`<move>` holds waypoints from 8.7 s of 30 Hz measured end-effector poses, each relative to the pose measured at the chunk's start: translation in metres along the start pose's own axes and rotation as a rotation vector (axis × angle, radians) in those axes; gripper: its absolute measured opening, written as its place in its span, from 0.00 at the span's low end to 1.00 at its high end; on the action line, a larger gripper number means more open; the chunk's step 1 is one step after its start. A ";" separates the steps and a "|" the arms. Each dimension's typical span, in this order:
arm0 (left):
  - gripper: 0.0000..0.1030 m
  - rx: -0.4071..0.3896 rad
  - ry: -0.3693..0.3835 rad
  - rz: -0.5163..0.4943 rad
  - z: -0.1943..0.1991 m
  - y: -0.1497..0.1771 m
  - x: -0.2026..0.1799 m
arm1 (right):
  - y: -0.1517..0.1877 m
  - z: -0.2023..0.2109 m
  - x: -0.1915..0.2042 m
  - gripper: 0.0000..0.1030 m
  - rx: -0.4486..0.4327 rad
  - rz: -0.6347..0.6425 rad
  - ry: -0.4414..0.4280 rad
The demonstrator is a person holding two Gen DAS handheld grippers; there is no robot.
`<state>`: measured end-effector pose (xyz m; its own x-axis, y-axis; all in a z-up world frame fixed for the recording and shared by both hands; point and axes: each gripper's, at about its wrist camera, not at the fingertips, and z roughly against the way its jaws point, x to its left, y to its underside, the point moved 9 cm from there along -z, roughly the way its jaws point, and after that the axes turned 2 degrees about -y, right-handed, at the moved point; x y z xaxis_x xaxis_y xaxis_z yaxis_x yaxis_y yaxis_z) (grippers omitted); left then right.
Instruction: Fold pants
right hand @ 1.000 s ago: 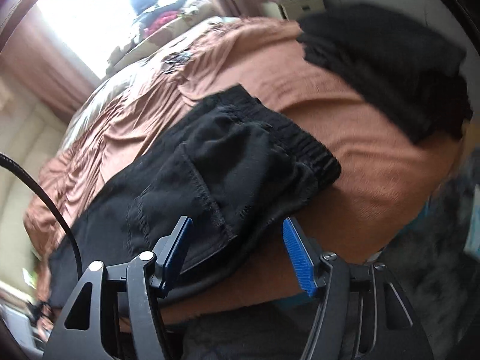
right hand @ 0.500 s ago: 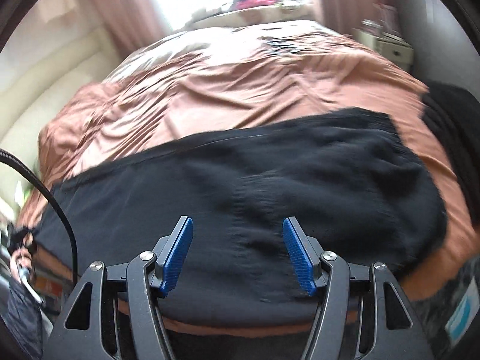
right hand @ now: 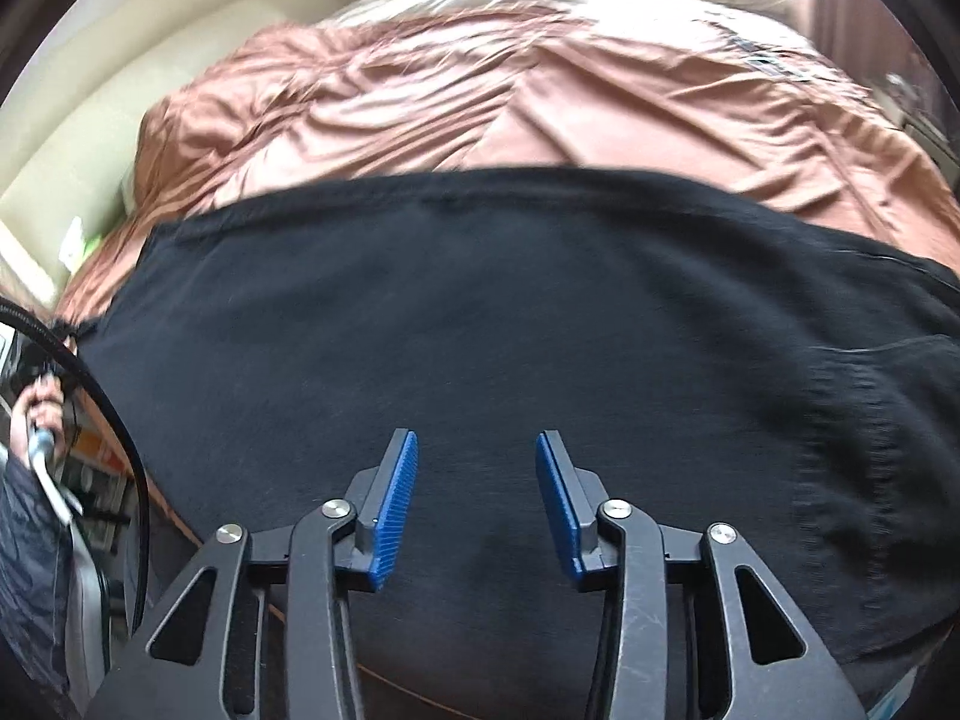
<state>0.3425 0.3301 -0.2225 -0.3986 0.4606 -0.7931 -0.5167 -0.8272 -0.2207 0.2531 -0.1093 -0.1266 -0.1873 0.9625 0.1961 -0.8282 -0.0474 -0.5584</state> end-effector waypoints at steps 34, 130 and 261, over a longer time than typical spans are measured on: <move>0.07 -0.020 -0.027 -0.007 -0.003 0.010 -0.001 | -0.144 -0.166 0.003 0.12 0.073 0.044 0.133; 0.05 0.414 0.407 -0.808 -0.057 0.484 -0.634 | 0.151 0.191 -0.226 0.56 -0.513 -0.613 -0.184; 0.43 0.664 -0.068 -0.696 -0.094 0.429 -0.227 | 0.083 0.173 -0.179 0.67 -0.186 0.089 0.249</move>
<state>0.2827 -0.1599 -0.1903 0.1264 0.8141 -0.5668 -0.9690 -0.0211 -0.2462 0.1265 -0.3320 -0.0682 -0.1005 0.9936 -0.0505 -0.6996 -0.1067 -0.7065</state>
